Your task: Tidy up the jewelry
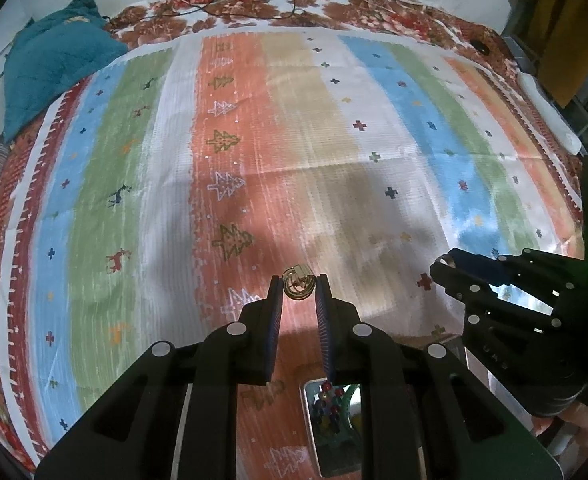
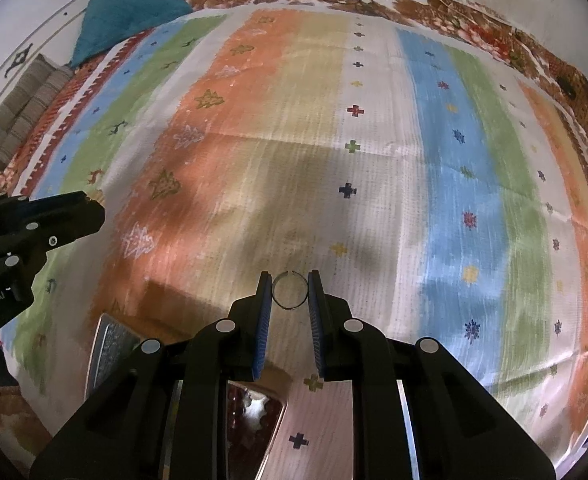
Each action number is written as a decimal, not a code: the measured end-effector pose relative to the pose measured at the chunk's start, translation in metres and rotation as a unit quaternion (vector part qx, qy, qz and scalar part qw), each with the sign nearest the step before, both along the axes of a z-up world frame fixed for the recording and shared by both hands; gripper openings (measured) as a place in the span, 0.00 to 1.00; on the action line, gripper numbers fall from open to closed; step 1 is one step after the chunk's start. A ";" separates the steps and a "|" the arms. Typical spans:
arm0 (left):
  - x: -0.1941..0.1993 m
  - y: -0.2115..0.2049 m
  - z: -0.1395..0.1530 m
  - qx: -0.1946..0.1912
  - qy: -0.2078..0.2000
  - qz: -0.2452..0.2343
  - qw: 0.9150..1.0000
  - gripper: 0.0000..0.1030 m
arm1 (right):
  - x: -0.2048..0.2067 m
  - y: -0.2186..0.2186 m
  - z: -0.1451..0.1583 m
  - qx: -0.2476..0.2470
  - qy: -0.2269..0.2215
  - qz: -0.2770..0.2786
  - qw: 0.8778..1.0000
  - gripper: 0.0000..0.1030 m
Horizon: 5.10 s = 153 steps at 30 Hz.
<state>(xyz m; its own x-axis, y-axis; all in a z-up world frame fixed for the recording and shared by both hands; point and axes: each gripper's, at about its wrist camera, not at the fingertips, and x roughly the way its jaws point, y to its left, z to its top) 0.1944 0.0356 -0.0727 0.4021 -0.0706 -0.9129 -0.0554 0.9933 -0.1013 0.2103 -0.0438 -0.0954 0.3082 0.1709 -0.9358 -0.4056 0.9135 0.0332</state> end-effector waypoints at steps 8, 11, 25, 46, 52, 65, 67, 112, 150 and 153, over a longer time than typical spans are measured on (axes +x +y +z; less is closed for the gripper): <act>-0.011 -0.006 0.003 -0.004 -0.003 -0.007 1.000 0.16 | -0.012 -0.005 0.009 0.005 -0.010 -0.003 1.000 0.18; -0.015 -0.008 0.005 -0.007 -0.006 -0.011 1.000 0.16 | -0.016 -0.005 0.012 0.009 -0.013 -0.001 1.000 0.18; -0.037 -0.019 0.014 -0.009 -0.022 -0.022 0.999 0.16 | -0.038 -0.010 0.025 0.019 -0.024 0.006 1.000 0.18; -0.082 -0.038 0.030 -0.025 -0.055 -0.048 0.997 0.16 | -0.087 -0.013 0.041 0.035 -0.040 0.031 0.998 0.18; -0.088 -0.038 0.028 -0.030 -0.050 -0.041 0.997 0.18 | -0.097 -0.013 0.043 0.038 -0.048 0.035 0.998 0.20; -0.103 -0.024 0.035 -0.044 -0.063 -0.014 0.997 0.30 | -0.113 -0.028 0.051 0.046 -0.053 0.028 0.997 0.36; -0.106 -0.023 0.034 -0.045 -0.062 -0.016 0.997 0.31 | -0.119 -0.032 0.055 0.049 -0.061 0.028 0.997 0.40; -0.194 -0.043 0.064 -0.021 -0.155 -0.048 0.986 0.91 | -0.199 -0.075 0.106 0.104 -0.175 -0.003 0.979 0.91; -0.204 -0.049 0.070 0.013 -0.176 -0.046 0.983 0.95 | -0.208 -0.077 0.111 0.112 -0.174 0.014 0.978 0.95; -0.203 -0.048 0.070 0.015 -0.175 -0.045 0.983 0.95 | -0.208 -0.077 0.111 0.111 -0.175 0.015 0.978 0.95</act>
